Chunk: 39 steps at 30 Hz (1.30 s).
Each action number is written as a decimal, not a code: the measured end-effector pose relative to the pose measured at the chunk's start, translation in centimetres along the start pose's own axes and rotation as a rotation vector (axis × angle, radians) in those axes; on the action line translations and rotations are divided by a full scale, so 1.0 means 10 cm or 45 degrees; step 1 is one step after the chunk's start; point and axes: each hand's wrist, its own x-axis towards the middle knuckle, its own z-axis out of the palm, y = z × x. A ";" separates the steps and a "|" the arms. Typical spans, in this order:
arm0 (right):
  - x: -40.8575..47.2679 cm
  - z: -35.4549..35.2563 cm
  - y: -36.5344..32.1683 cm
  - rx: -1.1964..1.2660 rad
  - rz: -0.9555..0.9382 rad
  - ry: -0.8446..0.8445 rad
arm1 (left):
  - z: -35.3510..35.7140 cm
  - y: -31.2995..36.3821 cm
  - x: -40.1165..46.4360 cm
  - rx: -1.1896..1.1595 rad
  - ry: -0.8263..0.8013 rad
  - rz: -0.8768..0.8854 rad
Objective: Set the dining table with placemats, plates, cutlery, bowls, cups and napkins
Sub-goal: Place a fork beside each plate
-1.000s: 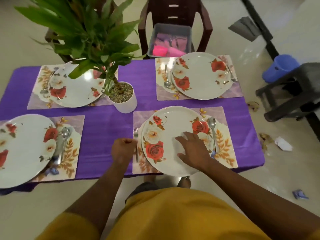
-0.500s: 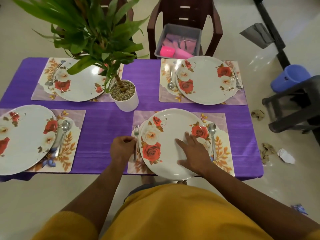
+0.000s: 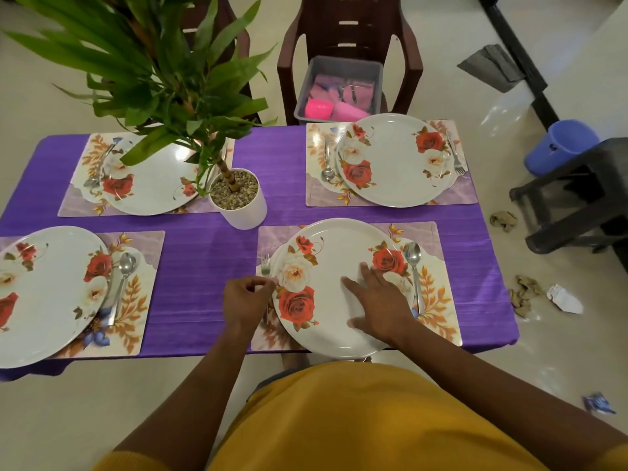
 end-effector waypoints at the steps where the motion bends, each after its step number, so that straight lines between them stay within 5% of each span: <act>1: 0.00 0.00 0.00 0.000 0.002 0.000 | 0.00 -0.02 0.01 -0.013 -0.001 -0.004; 39: -0.04 -0.02 -0.01 0.069 0.003 0.013 | -0.05 -0.01 0.03 0.001 -0.063 -0.067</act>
